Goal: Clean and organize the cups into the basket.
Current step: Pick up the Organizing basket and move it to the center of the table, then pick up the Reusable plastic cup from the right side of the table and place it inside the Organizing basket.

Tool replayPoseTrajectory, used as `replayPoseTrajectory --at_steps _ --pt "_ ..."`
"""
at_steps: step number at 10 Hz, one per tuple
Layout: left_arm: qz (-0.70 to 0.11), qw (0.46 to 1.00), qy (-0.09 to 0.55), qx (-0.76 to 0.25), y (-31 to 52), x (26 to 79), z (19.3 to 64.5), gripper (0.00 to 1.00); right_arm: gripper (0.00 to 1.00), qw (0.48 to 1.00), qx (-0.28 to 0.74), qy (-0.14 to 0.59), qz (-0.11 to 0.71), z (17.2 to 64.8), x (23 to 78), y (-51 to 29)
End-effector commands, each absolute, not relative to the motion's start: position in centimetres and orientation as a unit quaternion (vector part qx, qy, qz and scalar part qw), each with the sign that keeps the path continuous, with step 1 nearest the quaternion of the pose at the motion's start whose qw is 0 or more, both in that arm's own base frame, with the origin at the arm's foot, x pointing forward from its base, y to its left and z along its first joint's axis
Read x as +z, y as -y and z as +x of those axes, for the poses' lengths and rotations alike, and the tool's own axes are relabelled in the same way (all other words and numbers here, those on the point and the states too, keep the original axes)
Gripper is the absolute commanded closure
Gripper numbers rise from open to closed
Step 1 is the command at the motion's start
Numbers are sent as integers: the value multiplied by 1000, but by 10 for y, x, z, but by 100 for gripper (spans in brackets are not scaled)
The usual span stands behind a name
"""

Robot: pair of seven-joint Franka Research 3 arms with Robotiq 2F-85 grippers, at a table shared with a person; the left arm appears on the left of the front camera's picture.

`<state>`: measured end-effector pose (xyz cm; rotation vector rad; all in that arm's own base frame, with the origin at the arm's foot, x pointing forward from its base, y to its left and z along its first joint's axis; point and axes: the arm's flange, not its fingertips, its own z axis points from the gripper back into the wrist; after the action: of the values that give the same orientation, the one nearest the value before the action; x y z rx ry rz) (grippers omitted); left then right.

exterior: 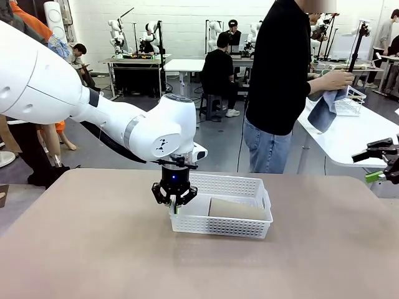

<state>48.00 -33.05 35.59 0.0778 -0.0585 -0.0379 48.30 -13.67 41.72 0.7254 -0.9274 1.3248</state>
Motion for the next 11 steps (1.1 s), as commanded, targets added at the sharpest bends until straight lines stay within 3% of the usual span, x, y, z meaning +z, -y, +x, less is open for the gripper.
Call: replayPoseTrajectory --at_steps 1,6,11 --pt "40 999 29 -20 331 355 480 100 0 621 549 435 352 474 401 151" --pt "40 999 29 -20 331 355 480 100 0 650 489 436 384 451 384 191" --pt "40 999 29 -20 331 355 480 100 0 640 517 425 378 458 383 181"
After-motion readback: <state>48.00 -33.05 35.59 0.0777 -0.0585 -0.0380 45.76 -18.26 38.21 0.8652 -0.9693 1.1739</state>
